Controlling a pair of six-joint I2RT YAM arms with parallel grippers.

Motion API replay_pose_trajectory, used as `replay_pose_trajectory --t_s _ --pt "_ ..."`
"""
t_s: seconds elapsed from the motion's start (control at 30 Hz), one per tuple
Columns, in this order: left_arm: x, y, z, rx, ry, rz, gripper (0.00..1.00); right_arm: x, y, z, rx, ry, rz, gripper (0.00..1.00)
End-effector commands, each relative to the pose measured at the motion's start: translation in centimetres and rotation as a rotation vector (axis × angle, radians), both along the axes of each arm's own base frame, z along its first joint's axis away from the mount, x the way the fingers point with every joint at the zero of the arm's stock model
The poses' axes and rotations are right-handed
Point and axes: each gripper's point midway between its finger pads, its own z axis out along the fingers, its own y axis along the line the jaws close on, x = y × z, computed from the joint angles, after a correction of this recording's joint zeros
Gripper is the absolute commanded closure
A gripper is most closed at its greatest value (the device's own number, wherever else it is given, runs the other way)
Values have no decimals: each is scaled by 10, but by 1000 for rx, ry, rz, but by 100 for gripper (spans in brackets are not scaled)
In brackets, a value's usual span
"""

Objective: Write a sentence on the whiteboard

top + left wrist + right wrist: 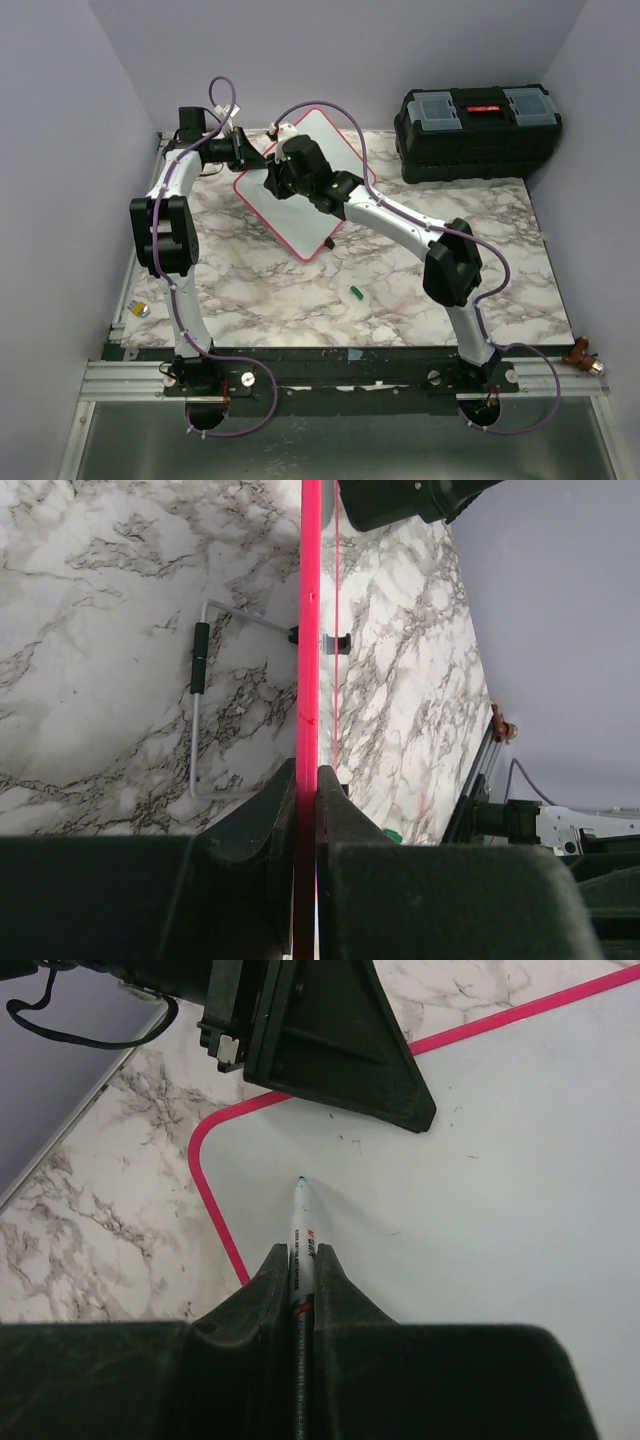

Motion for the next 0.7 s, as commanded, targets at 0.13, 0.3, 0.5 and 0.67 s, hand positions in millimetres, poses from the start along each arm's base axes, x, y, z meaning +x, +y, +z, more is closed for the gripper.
replay_pose_trajectory --t_s 0.13,0.3,0.5,0.67 --pt "4 0 26 35 -133 8 100 8 -1 2 -22 -33 -37 99" --pt "3 1 27 35 -136 8 100 8 2 3 -9 -30 -29 99" --pt "2 0 26 33 -133 7 100 8 6 0 -7 -29 -18 99" --pt "2 0 26 32 -132 5 100 6 10 -6 -4 -13 1 99"
